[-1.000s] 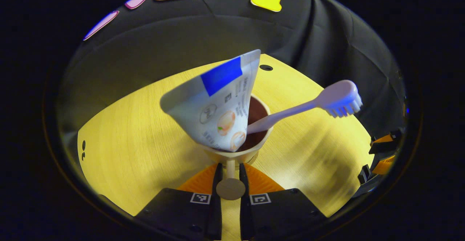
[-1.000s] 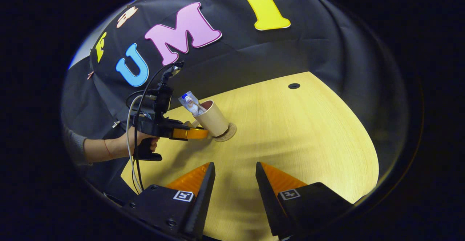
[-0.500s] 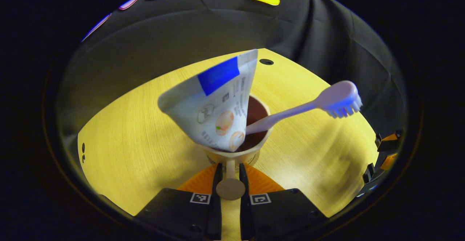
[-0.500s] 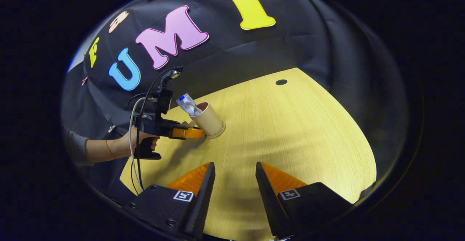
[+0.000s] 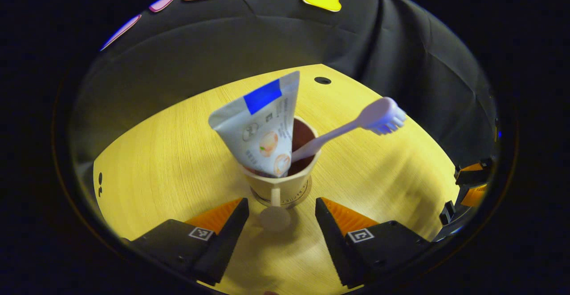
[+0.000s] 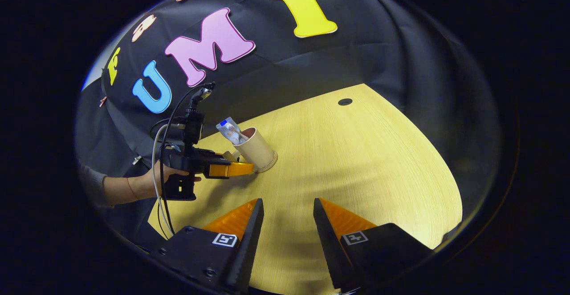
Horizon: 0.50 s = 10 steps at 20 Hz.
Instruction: Put the toothbrush and toothpaste on the desktop into the cup, then pick up the cup and place it on the coaster on the desktop.
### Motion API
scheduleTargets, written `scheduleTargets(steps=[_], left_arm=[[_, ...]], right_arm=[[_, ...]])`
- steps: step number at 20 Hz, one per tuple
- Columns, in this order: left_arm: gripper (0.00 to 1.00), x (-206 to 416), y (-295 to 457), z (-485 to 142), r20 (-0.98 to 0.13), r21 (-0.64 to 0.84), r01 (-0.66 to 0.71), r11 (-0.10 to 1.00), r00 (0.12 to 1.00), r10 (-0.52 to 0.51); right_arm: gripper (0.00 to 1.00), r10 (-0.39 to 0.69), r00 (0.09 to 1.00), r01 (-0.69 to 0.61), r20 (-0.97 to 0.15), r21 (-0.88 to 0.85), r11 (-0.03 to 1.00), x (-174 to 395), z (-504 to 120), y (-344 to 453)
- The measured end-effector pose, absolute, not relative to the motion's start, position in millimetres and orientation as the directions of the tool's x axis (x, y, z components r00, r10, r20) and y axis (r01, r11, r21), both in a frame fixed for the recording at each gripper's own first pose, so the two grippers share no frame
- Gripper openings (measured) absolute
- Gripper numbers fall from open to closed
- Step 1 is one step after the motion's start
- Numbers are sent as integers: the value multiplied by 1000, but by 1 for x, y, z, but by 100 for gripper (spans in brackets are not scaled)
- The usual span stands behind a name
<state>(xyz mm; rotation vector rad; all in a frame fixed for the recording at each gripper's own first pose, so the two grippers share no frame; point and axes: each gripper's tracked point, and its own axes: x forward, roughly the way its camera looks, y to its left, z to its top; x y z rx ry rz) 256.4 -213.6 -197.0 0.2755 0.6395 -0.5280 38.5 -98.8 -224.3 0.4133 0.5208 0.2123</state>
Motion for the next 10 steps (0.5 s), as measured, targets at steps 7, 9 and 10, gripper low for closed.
scheduleTargets(steps=[7,9,10], left_arm=[[99,224,-195,-168,-558,117,529,841,735,-385],[99,208,-188,-148,-517,119,524,843,758,-398],[99,200,-184,-139,-497,127,523,843,769,-402]], right_arm=[[72,296,857,-98,-422,429,898,39,-209,-90],[72,298,858,-104,-418,426,899,38,-203,-86],[72,298,860,-107,-415,424,899,37,-199,-83]])
